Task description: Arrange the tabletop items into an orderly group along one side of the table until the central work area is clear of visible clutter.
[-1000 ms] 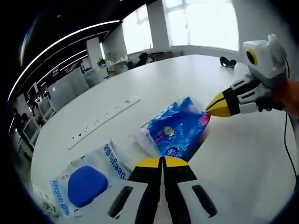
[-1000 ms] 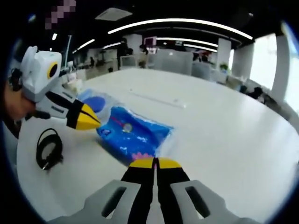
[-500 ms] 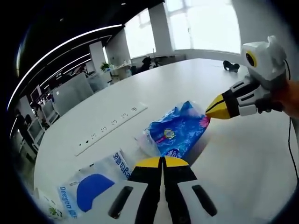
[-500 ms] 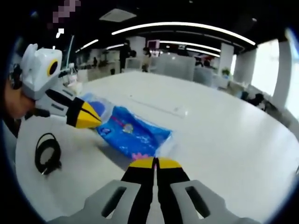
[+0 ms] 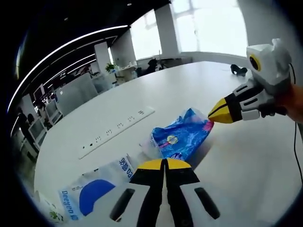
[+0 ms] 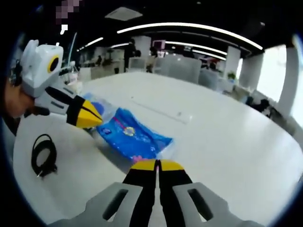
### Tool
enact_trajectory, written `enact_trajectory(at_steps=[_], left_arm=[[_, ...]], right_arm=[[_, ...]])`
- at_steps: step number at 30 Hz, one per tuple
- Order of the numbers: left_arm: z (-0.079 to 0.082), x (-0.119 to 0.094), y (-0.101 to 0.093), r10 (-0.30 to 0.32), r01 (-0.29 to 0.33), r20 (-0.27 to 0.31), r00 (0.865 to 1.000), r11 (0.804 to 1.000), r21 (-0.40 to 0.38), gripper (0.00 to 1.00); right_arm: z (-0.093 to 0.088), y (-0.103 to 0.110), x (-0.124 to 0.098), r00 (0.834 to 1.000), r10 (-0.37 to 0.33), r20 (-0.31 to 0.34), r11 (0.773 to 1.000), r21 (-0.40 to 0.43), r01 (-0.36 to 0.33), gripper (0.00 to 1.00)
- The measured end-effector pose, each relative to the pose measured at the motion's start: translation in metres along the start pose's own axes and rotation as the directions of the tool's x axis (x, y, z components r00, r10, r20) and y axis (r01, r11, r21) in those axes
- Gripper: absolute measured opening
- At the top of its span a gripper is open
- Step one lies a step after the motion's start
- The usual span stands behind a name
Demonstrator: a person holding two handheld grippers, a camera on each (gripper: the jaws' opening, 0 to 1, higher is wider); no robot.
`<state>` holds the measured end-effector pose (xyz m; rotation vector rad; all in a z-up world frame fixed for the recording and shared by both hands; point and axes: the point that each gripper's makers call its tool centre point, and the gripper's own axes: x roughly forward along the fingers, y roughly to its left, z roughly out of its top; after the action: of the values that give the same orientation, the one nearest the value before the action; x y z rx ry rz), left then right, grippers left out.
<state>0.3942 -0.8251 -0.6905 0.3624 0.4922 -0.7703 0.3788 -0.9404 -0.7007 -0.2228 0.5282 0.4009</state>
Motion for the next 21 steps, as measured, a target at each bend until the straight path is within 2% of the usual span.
enact_trajectory(at_steps=[10,17,21], left_arm=[[-0.017,0.004,0.001,0.007,-0.008,-0.049,0.999,1.000,-0.016,0.00],[-0.023,0.010,-0.006,-0.011,0.009,-0.076,0.997,0.999,-0.036,0.00],[-0.031,0.012,-0.008,-0.011,0.007,-0.103,0.995,0.999,-0.038,0.00]], right_arm=[[-0.010,0.009,0.007,0.999,0.021,-0.031,1.000,0.006,-0.020,0.00],[-0.028,0.009,0.006,0.997,0.005,-0.083,1.000,0.025,-0.003,0.00],[-0.030,0.010,0.006,0.996,0.005,-0.085,0.999,0.040,-0.001,0.00]])
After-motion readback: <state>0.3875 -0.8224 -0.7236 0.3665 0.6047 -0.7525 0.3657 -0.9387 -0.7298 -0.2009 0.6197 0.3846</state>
